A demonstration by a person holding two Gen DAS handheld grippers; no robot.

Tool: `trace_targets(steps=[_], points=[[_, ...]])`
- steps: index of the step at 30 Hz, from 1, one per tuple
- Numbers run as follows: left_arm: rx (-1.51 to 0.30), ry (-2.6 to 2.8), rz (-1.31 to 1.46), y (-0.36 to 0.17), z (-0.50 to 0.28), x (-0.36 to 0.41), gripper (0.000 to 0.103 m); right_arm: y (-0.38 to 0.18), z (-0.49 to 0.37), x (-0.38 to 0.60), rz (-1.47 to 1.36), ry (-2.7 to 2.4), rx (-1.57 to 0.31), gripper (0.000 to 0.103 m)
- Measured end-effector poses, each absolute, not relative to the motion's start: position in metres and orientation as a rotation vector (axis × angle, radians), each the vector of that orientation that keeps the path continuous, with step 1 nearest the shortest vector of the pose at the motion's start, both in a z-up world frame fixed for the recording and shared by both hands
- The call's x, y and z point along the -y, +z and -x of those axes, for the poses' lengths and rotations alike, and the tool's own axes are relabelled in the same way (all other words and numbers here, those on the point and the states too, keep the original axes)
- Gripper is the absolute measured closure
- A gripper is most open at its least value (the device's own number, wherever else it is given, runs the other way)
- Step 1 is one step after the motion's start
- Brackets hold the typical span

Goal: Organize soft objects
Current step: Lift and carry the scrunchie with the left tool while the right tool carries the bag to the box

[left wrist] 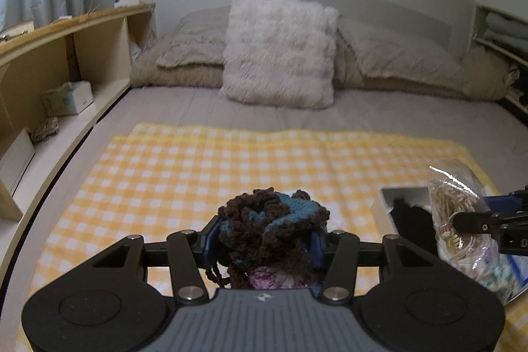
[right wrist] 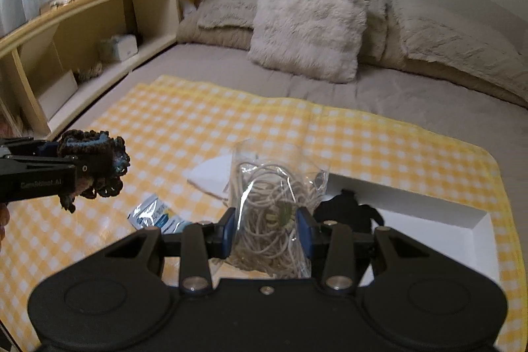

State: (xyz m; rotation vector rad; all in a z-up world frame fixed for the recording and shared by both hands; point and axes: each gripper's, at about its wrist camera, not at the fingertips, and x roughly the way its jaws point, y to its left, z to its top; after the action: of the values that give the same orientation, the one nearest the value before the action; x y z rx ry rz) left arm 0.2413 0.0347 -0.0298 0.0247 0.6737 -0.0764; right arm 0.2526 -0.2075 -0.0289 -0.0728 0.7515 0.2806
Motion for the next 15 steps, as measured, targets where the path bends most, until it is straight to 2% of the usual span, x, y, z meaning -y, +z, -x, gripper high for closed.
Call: trace_targets(steps=[15], points=[[-0.537, -0.248, 0.008, 0.006, -0.249, 0.039, 0.051, 0.006, -0.263, 0.292, -0.061, 0.144, -0.643, 0.063]])
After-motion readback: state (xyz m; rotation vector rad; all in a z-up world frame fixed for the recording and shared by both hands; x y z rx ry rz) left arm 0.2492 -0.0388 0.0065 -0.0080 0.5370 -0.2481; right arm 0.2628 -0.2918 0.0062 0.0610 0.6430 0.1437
